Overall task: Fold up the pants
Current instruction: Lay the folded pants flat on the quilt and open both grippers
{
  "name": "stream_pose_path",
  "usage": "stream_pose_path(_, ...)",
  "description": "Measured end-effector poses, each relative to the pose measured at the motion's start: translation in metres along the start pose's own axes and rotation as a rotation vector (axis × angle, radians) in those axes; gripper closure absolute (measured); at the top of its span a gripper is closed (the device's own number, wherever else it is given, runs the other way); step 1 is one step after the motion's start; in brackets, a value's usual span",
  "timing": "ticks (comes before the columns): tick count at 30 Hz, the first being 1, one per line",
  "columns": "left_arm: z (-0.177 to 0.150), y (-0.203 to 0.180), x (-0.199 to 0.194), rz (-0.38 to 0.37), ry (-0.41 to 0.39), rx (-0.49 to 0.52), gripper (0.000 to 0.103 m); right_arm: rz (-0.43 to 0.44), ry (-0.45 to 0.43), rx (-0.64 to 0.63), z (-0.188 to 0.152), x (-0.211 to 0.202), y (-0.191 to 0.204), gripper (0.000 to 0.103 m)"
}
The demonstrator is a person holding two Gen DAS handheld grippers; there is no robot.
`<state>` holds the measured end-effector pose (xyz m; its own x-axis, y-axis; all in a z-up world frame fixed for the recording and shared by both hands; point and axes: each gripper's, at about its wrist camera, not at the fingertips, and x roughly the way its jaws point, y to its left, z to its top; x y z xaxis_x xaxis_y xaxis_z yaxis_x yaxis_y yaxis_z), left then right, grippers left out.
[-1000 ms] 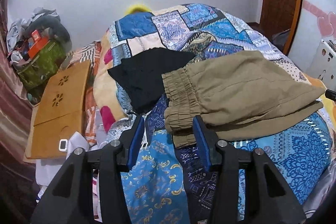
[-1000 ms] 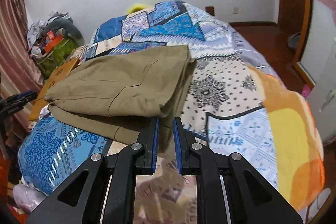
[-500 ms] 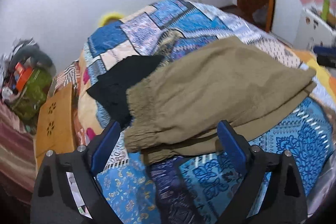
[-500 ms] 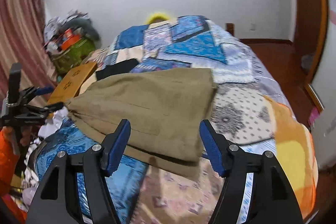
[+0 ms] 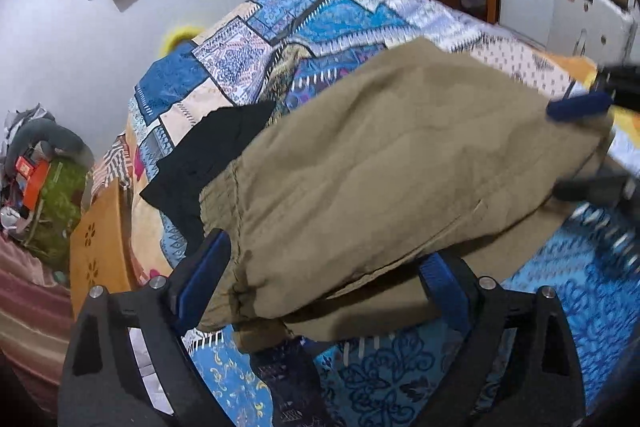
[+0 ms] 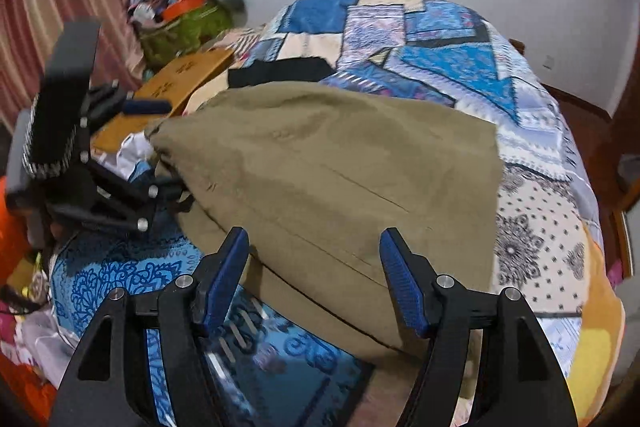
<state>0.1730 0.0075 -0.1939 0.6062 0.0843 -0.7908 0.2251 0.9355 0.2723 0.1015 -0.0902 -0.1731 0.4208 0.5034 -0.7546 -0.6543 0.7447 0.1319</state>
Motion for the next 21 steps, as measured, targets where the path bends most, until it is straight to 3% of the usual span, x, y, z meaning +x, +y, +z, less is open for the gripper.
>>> stream_pose_path(10, 0.013, 0.02, -0.014, -0.104, -0.019, -0.095, 0.011, -0.039, -0.05, -0.174, 0.014, 0.013, 0.034, 0.041)
stream_pose_path(12, 0.009, 0.017, -0.015, -0.118, -0.018, -0.099, 0.012, -0.037, -0.057, -0.179, 0.017, 0.015, 0.034, 0.065)
stream_pose_path(15, 0.001, 0.011, -0.011, -0.153, -0.005, -0.086, 0.012, -0.027, -0.077, -0.167, 0.02, 0.014, 0.032, 0.083)
stream_pose_path(16, 0.0, 0.008, -0.009, -0.15, 0.0, -0.077, 0.015, -0.024, -0.087, -0.165, 0.02, 0.012, 0.033, 0.087)
stream_pose_path(18, -0.003, 0.002, -0.003, -0.09, 0.013, -0.043, 0.034, -0.01, -0.091, -0.153, 0.022, 0.01, 0.034, 0.091)
stream_pose_path(20, -0.004, 0.001, 0.0, -0.051, 0.024, -0.036, 0.062, 0.0, -0.094, -0.144, 0.023, 0.009, 0.033, 0.093)
stream_pose_path(21, -0.004, 0.002, 0.0, -0.054, 0.023, -0.043, 0.066, 0.002, -0.097, -0.138, 0.023, 0.009, 0.033, 0.094)
